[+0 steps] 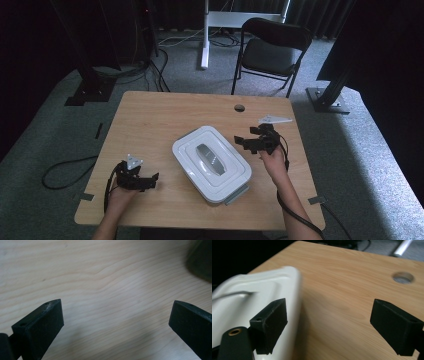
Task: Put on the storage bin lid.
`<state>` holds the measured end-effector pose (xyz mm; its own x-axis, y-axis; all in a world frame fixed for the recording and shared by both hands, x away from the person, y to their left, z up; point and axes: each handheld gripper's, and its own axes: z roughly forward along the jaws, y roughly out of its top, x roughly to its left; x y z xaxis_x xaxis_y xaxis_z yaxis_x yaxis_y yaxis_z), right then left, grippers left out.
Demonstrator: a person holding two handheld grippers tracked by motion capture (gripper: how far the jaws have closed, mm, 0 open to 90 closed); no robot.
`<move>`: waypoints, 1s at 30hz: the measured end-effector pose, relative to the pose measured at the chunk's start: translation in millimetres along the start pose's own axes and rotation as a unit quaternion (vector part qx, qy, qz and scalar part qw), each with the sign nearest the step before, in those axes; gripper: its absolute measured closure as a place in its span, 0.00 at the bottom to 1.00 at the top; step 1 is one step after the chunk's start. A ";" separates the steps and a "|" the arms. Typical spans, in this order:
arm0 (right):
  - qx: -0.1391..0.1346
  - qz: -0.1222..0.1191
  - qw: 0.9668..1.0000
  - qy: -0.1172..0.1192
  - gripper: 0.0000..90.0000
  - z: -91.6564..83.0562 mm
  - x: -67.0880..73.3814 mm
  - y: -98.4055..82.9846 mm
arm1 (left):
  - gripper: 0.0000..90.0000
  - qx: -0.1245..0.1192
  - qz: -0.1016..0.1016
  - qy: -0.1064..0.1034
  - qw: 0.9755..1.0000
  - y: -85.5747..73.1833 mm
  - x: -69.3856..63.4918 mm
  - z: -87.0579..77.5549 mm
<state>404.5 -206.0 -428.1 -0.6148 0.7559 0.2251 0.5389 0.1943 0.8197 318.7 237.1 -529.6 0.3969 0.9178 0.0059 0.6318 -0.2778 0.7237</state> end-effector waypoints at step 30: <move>0.099 0.009 0.994 0.038 0.15 33.3 -16.5 -84.9 | 0.00 -0.011 0.054 -0.043 0.998 43.8 -56.8 19.4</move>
<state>388.1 -214.2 -518.9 -0.6418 0.7123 0.2842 0.6481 0.3056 0.6975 336.8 167.3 -511.6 0.5181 0.8550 0.0256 0.5678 -0.3661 0.7373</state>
